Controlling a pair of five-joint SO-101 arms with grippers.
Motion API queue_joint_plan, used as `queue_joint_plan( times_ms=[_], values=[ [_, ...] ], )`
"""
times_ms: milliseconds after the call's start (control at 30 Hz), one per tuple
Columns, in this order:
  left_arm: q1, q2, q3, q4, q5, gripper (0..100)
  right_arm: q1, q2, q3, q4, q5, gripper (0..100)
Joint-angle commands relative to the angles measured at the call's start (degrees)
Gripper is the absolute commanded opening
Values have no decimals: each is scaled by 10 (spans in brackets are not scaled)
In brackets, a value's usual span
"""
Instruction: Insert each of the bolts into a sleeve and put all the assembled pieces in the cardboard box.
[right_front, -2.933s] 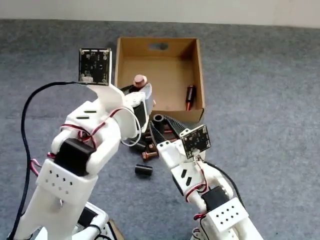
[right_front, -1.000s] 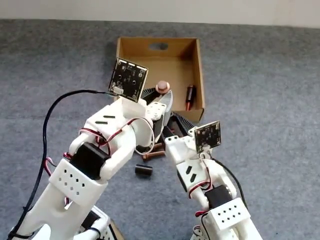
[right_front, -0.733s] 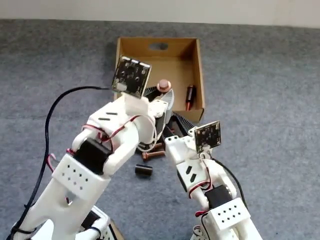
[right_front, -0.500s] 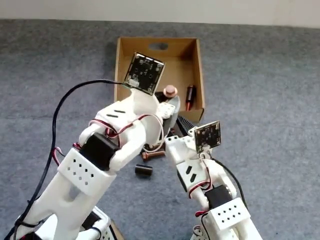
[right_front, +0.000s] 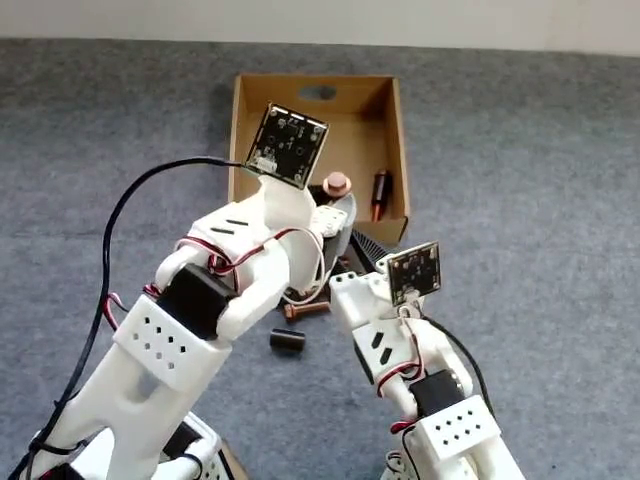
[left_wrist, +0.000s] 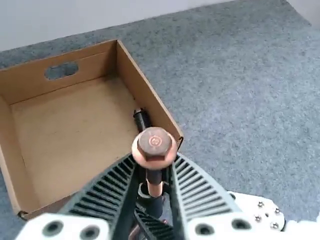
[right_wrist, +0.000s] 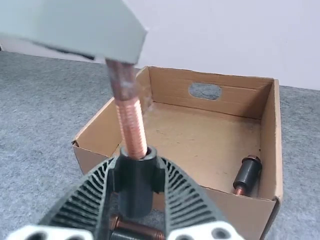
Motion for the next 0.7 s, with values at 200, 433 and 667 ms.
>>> queue_joint_plan(
  times_ms=[200, 433, 667],
  values=[
    [-26, 75, -76, 10, -7, 7, 10, -12, -29, -17, -6, 5],
    [-27, 77, -120, 97, -4, 7, 10, -12, -32, -17, -6, 5],
    [-29, 100, -123, 101, -4, 7, 10, -12, -32, -17, -6, 5]
  ],
)
